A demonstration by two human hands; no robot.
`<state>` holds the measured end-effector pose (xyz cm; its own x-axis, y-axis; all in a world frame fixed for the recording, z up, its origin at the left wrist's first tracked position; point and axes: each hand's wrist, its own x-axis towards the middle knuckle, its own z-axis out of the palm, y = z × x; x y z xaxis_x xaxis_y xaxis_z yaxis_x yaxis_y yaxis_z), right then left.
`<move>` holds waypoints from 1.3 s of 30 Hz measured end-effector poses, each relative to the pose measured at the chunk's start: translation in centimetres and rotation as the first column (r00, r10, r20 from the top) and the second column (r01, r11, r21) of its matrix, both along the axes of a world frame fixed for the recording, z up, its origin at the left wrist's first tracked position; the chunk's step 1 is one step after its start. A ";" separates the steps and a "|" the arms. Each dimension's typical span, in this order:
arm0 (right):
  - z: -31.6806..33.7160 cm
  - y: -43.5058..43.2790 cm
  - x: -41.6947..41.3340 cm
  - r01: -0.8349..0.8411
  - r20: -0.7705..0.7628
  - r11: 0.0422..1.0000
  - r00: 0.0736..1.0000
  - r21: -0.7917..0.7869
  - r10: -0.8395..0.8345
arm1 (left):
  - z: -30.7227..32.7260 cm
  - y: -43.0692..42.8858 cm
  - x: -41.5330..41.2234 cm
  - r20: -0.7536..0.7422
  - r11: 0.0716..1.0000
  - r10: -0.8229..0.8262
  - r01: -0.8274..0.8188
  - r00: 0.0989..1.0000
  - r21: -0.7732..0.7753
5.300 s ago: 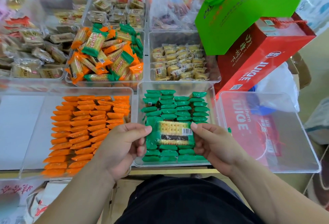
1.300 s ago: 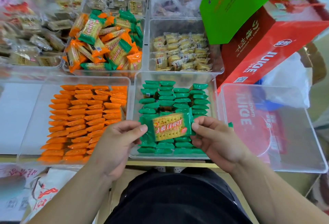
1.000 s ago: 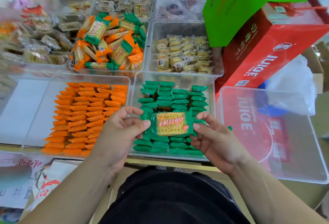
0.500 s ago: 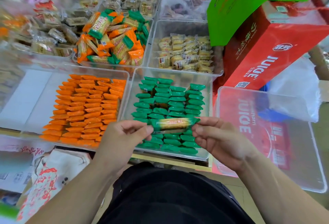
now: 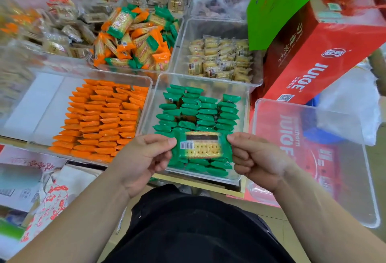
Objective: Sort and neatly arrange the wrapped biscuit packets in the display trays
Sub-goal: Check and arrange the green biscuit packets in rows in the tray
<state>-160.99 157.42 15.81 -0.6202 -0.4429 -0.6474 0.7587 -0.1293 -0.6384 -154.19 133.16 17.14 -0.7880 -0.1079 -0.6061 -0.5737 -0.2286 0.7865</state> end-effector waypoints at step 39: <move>-6.7 -8.0 -3.9 0.438 -0.639 0.473 0.413 0.764 0.649 | -13.1 -4.0 -18.1 0.180 -0.058 -0.806 0.228 0.563 -0.972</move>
